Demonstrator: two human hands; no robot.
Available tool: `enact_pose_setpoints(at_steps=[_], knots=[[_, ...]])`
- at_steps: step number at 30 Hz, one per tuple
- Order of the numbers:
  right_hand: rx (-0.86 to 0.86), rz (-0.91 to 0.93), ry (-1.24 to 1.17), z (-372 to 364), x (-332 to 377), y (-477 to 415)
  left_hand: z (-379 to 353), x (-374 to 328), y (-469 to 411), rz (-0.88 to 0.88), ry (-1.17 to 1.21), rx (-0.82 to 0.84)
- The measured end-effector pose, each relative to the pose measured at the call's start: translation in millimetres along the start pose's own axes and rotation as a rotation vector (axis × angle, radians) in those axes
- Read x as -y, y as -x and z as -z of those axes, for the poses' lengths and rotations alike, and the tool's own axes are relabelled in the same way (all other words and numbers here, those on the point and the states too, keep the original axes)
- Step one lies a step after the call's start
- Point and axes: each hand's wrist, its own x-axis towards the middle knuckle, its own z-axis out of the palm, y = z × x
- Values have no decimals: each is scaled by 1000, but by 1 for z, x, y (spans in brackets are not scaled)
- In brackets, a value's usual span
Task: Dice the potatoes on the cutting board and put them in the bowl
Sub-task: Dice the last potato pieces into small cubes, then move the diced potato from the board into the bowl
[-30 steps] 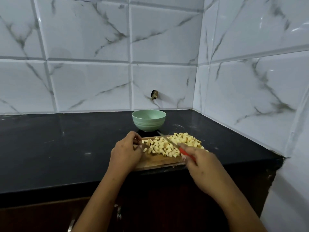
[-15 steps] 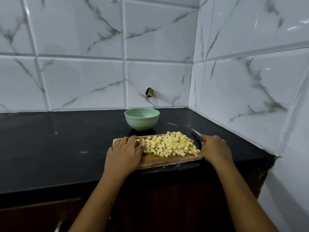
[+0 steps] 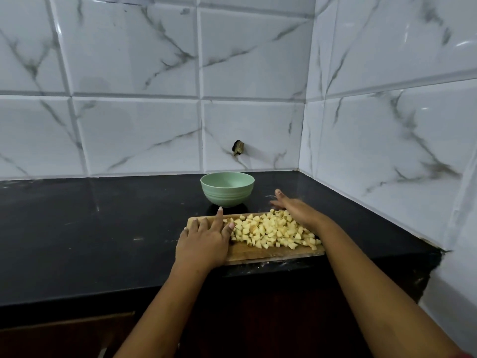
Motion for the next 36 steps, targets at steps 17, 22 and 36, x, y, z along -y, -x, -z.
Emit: enact_pose_setpoints(at_steps=[17, 22, 36], knots=[[168, 58, -87, 12, 6, -49, 1, 0, -32, 35, 202, -26], [87, 163, -190, 32, 32, -85, 41, 16, -97, 84, 536, -265], [169, -58, -35, 7, 31, -171, 35, -2, -191, 217, 1268, 4]])
